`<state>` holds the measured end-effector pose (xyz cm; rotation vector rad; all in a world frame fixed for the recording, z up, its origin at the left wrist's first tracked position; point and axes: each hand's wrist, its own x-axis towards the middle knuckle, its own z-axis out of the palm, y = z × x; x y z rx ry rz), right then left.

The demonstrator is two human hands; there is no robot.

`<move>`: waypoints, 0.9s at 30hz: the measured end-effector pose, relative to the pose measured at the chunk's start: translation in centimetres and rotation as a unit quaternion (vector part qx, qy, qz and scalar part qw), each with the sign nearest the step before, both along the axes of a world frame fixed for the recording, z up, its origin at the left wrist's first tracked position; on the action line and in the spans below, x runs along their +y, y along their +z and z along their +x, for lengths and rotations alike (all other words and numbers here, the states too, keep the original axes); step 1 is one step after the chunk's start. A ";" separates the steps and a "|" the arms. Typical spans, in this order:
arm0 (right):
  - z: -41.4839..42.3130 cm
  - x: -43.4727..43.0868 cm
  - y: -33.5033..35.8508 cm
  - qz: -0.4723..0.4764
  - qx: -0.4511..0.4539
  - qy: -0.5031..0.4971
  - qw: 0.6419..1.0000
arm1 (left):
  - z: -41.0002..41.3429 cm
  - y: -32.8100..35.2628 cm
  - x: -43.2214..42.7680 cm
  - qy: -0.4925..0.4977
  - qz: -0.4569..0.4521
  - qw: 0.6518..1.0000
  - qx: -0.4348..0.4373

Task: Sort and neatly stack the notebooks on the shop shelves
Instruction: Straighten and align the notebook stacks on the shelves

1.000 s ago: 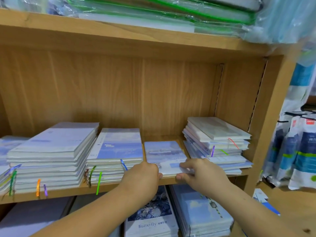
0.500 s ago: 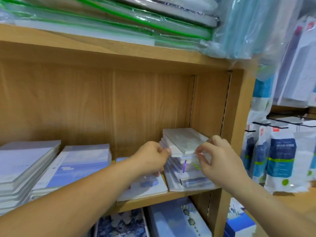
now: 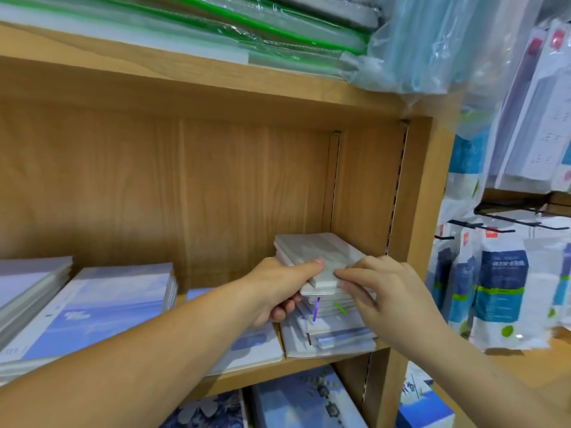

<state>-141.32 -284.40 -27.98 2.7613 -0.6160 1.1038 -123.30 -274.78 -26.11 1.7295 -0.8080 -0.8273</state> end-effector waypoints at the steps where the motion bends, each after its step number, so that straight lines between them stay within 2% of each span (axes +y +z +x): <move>1: 0.1 0.3 0.1 0.006 -0.003 0.002 1.000 | 0.0 0.0 0.1 0.007 -0.007 1.000 0.014; 3: 0.1 1.2 0.3 0.025 -0.041 -0.002 0.999 | 0.0 0.0 0.6 0.011 -0.026 0.998 0.047; 5: -0.3 2.2 0.5 0.048 -0.066 -0.070 0.994 | 0.2 0.2 1.7 0.016 -0.042 0.996 0.078; 7: -0.7 3.2 1.1 0.106 -0.014 -0.170 0.980 | 0.4 0.3 3.8 0.032 -0.057 0.994 0.090; 8: -0.6 4.0 1.2 0.175 0.005 -0.168 0.970 | 0.6 0.4 5.0 0.043 -0.067 0.993 0.089; 9: -0.2 4.8 1.4 0.276 -0.004 -0.128 0.953 | 0.7 0.4 6.3 0.056 -0.079 0.991 0.089; 11: 1.4 7.0 1.9 0.490 -0.075 -0.028 0.868 | 1.1 0.9 9.2 0.074 -0.100 0.990 0.072; 12: 2.2 8.2 2.2 0.549 -0.098 0.011 0.830 | 1.4 1.2 10.7 0.079 -0.106 0.990 0.054; 14: 3.9 10.1 2.8 0.577 -0.111 0.073 0.806 | 2.5 2.0 14.2 0.088 -0.108 0.990 -0.007; 15: 4.9 11.3 3.1 0.571 -0.109 0.097 0.808 | 3.4 2.2 16.2 0.097 -0.102 0.989 -0.053; 18: 8.4 14.2 3.6 0.502 -0.060 0.100 0.857 | 6.3 2.4 21.2 0.153 -0.081 0.960 -0.222; 22: 14.0 18.5 1.7 0.451 0.000 0.120 0.884 | 9.8 1.1 25.7 0.231 -0.021 0.924 -0.303; 27: 17.3 19.5 0.9 0.412 -0.019 0.124 0.903 | 11.8 -0.4 27.4 0.234 0.055 0.884 -0.401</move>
